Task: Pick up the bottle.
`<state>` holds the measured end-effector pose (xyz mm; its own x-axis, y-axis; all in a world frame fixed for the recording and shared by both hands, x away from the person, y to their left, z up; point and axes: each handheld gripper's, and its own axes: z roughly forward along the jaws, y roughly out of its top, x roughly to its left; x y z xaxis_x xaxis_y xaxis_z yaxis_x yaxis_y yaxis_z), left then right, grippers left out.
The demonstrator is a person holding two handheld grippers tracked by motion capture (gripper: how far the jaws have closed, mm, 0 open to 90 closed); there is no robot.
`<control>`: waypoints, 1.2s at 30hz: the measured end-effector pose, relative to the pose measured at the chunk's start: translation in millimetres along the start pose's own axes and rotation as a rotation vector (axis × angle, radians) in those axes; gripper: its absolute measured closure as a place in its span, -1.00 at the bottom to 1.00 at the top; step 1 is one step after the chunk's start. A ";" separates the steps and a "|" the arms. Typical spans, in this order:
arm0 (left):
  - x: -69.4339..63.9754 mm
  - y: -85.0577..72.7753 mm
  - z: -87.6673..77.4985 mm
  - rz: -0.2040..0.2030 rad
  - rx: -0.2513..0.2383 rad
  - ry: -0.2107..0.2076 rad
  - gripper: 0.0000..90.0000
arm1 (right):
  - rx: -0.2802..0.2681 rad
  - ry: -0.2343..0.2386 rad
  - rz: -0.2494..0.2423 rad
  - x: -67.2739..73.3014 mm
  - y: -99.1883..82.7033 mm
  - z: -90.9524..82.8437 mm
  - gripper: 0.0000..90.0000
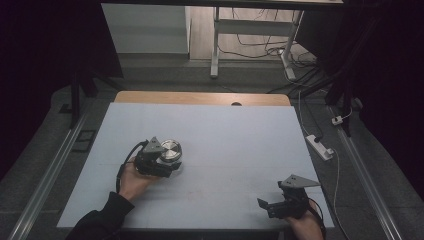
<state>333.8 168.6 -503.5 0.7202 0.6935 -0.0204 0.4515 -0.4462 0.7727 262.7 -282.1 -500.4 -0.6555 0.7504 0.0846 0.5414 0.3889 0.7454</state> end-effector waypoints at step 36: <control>-61.4 63.8 0.2 0.184 -0.012 -0.161 -0.65 | -0.002 0.003 -0.002 -0.2 -0.2 -0.3 -1.00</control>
<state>318.5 97.5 -453.0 0.8647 0.5019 0.0214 0.2995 -0.5492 0.7802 262.6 -282.5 -500.4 -0.6578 0.7483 0.0852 0.5393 0.3890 0.7469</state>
